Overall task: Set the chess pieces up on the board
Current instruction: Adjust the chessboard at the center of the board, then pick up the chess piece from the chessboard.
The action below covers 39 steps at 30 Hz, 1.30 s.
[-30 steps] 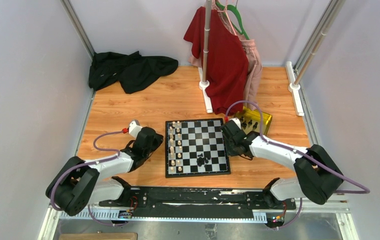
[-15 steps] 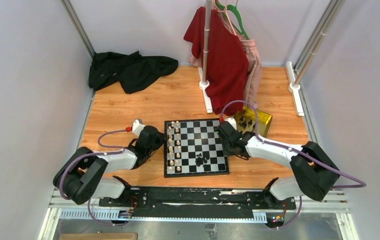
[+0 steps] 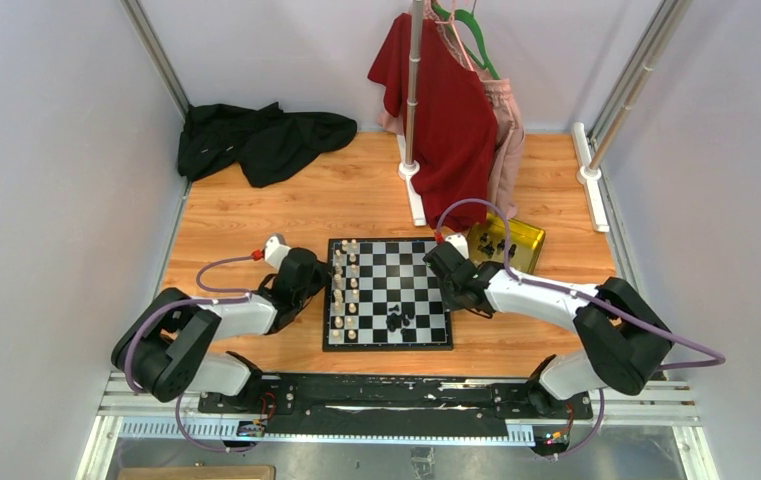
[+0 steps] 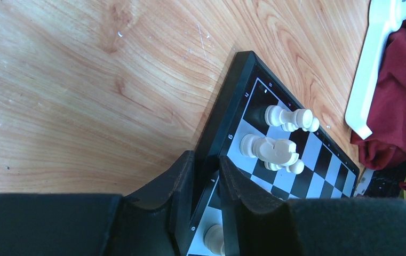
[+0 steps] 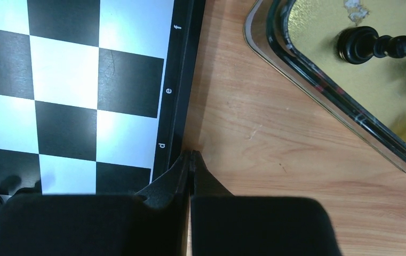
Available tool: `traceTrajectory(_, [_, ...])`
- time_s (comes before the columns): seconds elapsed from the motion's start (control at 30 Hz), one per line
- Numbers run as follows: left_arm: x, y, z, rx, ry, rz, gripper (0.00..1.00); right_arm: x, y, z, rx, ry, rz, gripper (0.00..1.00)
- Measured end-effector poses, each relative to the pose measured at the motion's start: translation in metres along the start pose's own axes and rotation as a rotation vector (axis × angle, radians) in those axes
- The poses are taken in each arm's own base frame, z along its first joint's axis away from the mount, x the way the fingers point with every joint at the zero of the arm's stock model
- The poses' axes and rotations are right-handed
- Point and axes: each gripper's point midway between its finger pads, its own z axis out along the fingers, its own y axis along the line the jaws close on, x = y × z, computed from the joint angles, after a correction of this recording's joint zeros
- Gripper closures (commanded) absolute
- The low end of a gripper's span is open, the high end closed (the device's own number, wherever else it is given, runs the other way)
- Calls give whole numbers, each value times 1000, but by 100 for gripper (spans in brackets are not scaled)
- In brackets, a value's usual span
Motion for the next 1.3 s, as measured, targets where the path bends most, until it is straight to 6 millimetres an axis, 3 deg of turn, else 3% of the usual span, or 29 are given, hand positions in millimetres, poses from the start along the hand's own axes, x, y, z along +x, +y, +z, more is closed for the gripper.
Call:
traceTrajectory(0.3, [-6,0,4,-1,-15,-10,71,-4,3,2,2,0,-1,99])
traceTrajectory(0.57, [-24,-14,-2,47,-60,-17,63,-5,-1,-2,36,2,-26,81])
traceTrajectory(0.87, [-46,-24,-20,91,-135,6,56,-32,-3,-22,47,-58,-48,69])
traceTrajectory(0.97, [-52,-23,-26,96,-159,23,50,-36,-2,-26,42,-65,-63,67])
traceTrajectory(1.1, [-58,-18,-33,96,-186,53,33,-43,1,-31,31,-75,-93,63])
traceTrajectory(1.3, [-64,-16,-43,105,-211,96,15,-54,24,-36,-28,-90,-176,57])
